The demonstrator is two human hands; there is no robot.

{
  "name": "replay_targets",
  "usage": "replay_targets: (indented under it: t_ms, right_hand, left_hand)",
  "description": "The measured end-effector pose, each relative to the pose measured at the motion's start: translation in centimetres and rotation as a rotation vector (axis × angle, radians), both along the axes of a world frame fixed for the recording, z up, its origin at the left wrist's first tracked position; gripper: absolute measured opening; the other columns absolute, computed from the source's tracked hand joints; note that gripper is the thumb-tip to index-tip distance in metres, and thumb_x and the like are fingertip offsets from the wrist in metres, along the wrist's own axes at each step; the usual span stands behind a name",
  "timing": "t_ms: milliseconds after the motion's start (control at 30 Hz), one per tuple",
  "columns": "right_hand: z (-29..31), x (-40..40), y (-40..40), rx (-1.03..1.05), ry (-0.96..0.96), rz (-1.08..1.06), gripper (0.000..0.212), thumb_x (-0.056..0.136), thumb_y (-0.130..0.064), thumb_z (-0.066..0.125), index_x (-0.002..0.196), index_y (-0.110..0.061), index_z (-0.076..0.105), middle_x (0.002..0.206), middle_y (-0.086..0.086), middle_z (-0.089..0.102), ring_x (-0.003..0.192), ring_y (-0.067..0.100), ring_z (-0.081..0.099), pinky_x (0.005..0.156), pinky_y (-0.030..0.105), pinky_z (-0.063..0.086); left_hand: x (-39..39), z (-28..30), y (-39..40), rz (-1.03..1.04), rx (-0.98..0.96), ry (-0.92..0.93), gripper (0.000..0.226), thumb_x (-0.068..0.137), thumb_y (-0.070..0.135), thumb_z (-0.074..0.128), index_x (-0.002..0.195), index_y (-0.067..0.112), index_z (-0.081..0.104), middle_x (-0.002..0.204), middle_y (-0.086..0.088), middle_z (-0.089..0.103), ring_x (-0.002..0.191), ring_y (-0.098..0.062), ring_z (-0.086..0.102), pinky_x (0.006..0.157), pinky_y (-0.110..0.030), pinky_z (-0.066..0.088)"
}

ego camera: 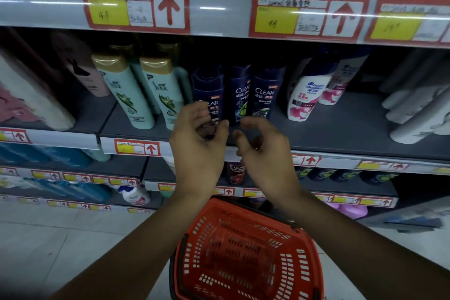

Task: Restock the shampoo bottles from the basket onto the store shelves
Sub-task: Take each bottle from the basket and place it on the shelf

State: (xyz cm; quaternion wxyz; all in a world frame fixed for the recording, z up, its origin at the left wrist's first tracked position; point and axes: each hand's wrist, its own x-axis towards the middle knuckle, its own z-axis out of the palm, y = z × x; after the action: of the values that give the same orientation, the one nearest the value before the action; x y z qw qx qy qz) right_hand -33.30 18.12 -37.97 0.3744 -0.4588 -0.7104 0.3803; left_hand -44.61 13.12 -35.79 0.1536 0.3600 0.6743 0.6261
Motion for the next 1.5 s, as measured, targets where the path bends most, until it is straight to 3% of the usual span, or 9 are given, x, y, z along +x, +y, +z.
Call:
replay_targets:
  t_ms: [300,500,600,700,800,900,1200,1367,1500]
  right_hand:
    - [3.2,8.6,4.1,0.040,-0.007,-0.145,0.019,0.094,-0.020,0.067,0.113,-0.017,0.064,0.093,0.001,0.068,0.058,0.015,0.063,0.063,0.028,0.049]
    - [2.7,10.7,10.5,-0.142,0.025,-0.254,0.044,0.082,-0.025,0.081,0.118,-0.019,0.056,0.121,0.007,0.064,0.109,0.029,0.066,0.089,0.051,0.058]
    - [2.2,10.3,12.5,-0.194,0.030,-0.251,0.064,0.079,-0.022,0.084,0.133,-0.012,0.052,0.134,0.006,0.059,0.122,0.024,0.060,0.102,0.046,0.053]
    - [1.2,9.8,13.6,-0.174,0.040,-0.243,0.063,0.077,-0.022,0.086,0.132,-0.012,0.056,0.132,0.005,0.063,0.123,0.019,0.059,0.105,0.042,0.050]
    - [0.2,9.9,14.0,-0.147,0.055,-0.223,0.055,0.079,-0.024,0.085,0.127,-0.014,0.062,0.125,0.001,0.068,0.117,0.013,0.060,0.095,0.025,0.049]
    - [-0.3,10.1,14.3,-0.104,0.044,-0.176,0.046,0.083,-0.022,0.082,0.124,-0.014,0.064,0.116,-0.005,0.070,0.100,0.000,0.060,0.081,0.009,0.044]
    - [-0.2,11.9,15.8,-0.169,-0.014,-0.046,0.032,0.093,-0.016,0.071,0.124,-0.019,0.064,0.112,-0.002,0.073,0.107,0.018,0.069,0.091,0.040,0.058]
    - [0.4,11.4,15.3,-0.239,0.005,-0.006,0.036,0.095,-0.016,0.069,0.130,-0.016,0.059,0.122,0.002,0.067,0.092,0.026,0.073,0.065,0.048,0.063]
    - [0.9,11.6,13.0,-0.213,0.046,-0.128,0.043,0.089,-0.035,0.075,0.127,-0.024,0.057,0.123,-0.008,0.065,0.104,0.026,0.070,0.085,0.053,0.060]
  left_hand:
    - [7.8,1.9,3.9,-0.199,0.010,0.072,0.027,0.090,0.012,0.073,0.115,0.012,0.064,0.107,0.002,0.069,0.097,-0.001,0.066,0.077,-0.008,0.049]
    - [11.4,1.7,6.9,-0.376,-0.025,-0.027,0.043,0.090,0.007,0.071,0.131,0.016,0.060,0.118,0.011,0.066,0.112,0.003,0.062,0.090,-0.007,0.049]
    - [12.2,1.1,8.6,-0.432,-0.058,-0.075,0.056,0.092,0.000,0.064,0.144,0.011,0.050,0.138,0.001,0.061,0.126,-0.004,0.057,0.105,-0.018,0.047]
    - [12.4,0.5,9.9,-0.442,-0.063,-0.094,0.059,0.091,-0.007,0.057,0.143,0.016,0.047,0.119,0.023,0.061,0.107,0.016,0.058,0.092,-0.007,0.047]
    - [12.2,-0.4,10.9,-0.437,-0.113,-0.071,0.064,0.089,-0.005,0.060,0.144,0.024,0.044,0.116,0.024,0.058,0.099,0.018,0.058,0.082,0.001,0.043]
    - [12.2,-1.5,11.7,-0.456,-0.173,-0.033,0.066,0.088,0.000,0.064,0.147,0.020,0.041,0.136,0.006,0.058,0.114,0.000,0.059,0.098,-0.014,0.049]
    - [13.0,-2.9,12.0,-0.470,-0.186,0.048,0.080,0.085,0.000,0.066,0.155,0.018,0.030,0.145,-0.003,0.040,0.130,-0.015,0.052,0.110,-0.038,0.046]
    - [12.6,-2.8,11.4,-0.418,-0.147,0.010,0.071,0.086,0.005,0.065,0.148,0.026,0.039,0.141,0.004,0.049,0.125,-0.009,0.054,0.109,-0.036,0.047]
    - [11.6,-2.0,10.3,-0.358,-0.166,-0.003,0.065,0.091,0.006,0.066,0.149,0.019,0.040,0.137,0.012,0.046,0.124,0.002,0.045,0.107,-0.021,0.040]
